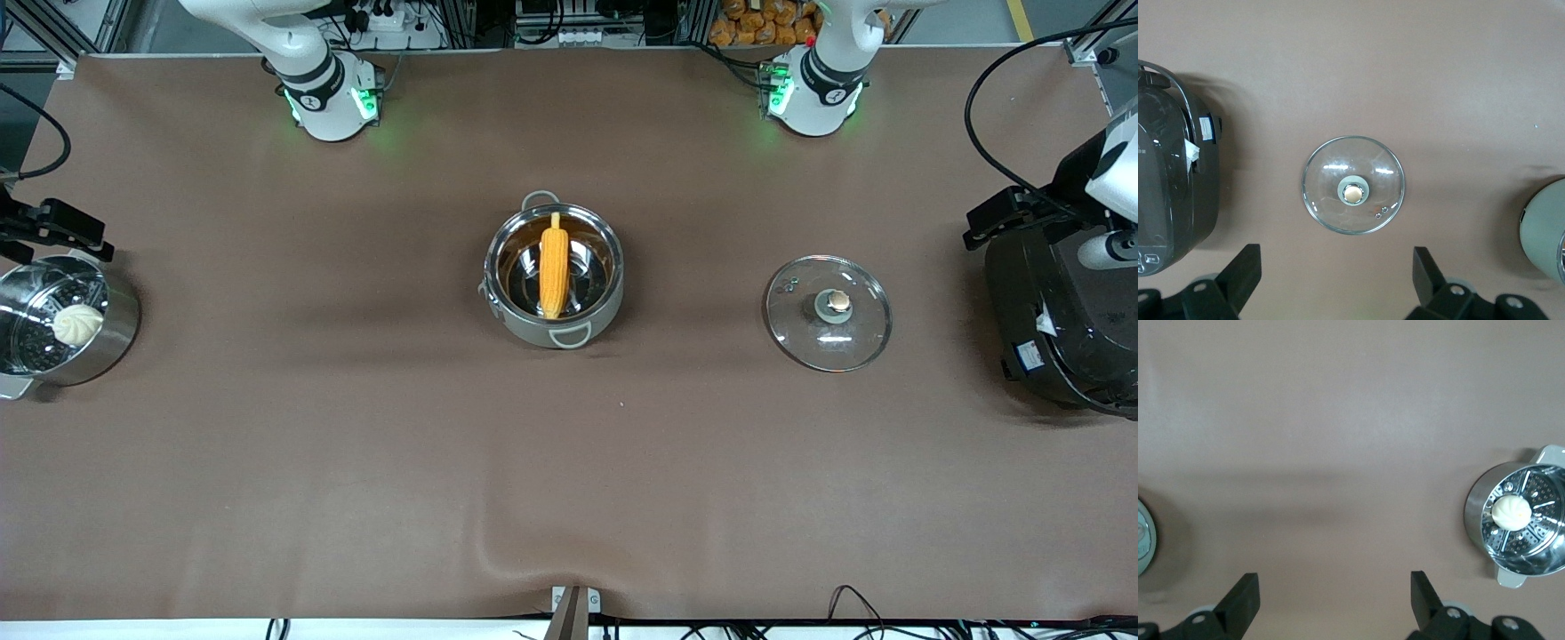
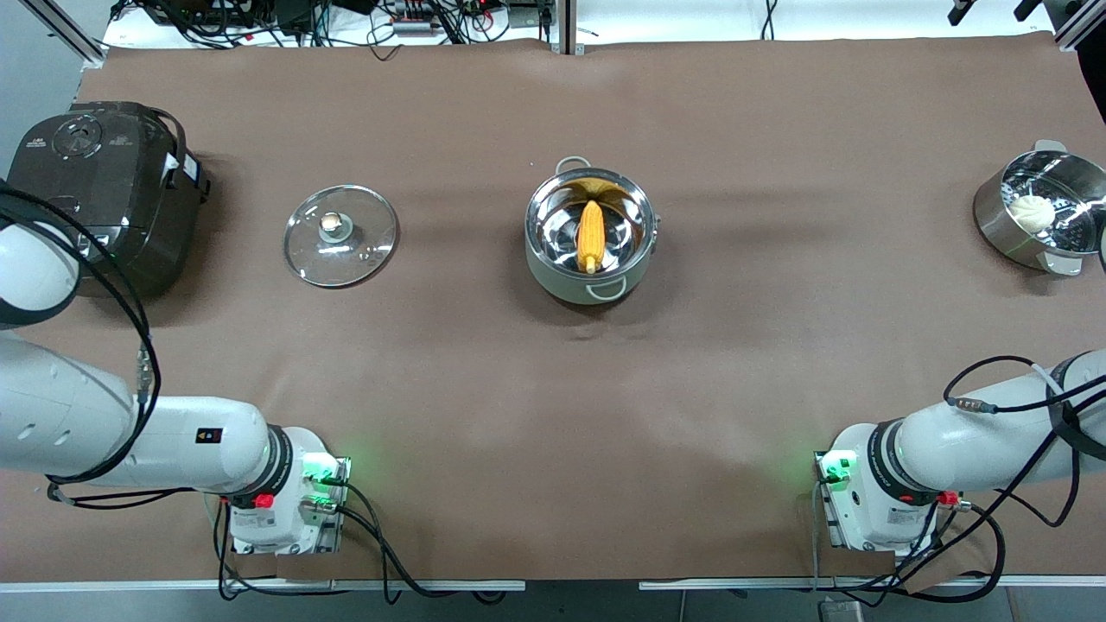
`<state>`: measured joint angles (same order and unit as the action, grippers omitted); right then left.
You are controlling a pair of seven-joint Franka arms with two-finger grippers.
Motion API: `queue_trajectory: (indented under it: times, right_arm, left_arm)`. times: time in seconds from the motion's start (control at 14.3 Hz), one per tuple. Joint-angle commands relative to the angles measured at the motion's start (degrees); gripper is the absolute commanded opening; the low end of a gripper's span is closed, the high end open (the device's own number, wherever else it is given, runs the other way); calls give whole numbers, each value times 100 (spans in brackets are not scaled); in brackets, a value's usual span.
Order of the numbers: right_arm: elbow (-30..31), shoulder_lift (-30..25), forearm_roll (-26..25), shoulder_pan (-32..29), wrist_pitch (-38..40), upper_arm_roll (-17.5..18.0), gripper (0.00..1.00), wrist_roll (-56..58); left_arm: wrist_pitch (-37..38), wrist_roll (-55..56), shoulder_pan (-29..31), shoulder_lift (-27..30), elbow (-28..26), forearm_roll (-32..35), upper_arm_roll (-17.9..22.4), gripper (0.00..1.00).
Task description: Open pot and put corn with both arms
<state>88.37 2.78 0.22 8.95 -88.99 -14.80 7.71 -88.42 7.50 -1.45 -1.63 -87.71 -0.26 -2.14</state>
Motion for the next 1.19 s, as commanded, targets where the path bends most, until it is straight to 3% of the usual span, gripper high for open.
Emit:
queue_trajectory:
  times: [0.0,1.12]
  right_arm:
    - [181,-163,31,28,223,21,100,11]
    - [119,-163,49,45,575,38,100,11]
  left_arm:
    - [141,-152,-31,-4,96,8,-6,100]
    - [272,-161,22,49,114,-27,-6,100]
